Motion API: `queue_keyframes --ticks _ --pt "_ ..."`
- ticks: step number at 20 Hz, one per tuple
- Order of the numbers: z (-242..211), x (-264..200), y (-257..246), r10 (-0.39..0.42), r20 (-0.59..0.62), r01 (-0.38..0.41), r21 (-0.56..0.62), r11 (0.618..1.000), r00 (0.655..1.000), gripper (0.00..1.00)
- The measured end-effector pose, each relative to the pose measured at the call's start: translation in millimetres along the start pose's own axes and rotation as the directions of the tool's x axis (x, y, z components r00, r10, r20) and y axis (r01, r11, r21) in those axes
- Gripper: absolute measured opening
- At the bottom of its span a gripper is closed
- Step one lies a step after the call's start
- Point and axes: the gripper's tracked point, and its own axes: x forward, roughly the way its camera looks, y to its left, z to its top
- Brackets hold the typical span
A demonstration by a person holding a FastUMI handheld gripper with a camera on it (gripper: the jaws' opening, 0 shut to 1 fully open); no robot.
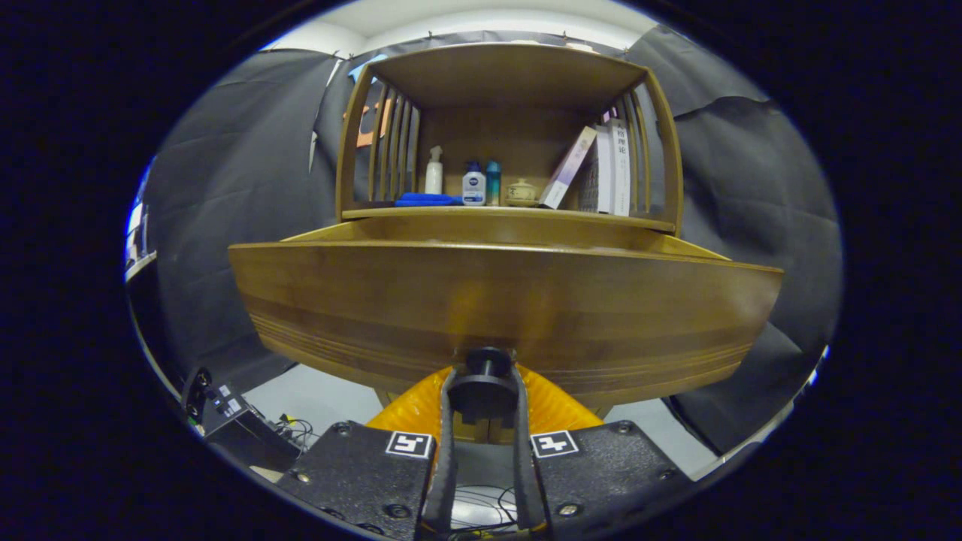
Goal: Pull open the drawer, take out the items inside it, and place them on the countertop above the cabinet.
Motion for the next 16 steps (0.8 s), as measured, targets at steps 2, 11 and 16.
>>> queue_keyframes --ticks 2,11,16 --pt "-4 -6 1 0.004 -0.007 -0.004 -0.008 1.0 1.0 0.35" --pt "-9 -15 4 0.037 -0.105 -0.035 0.018 0.999 0.994 0.41" --pt "39 -53 10 0.078 -0.019 -0.078 -0.028 0.997 0.997 0.5"
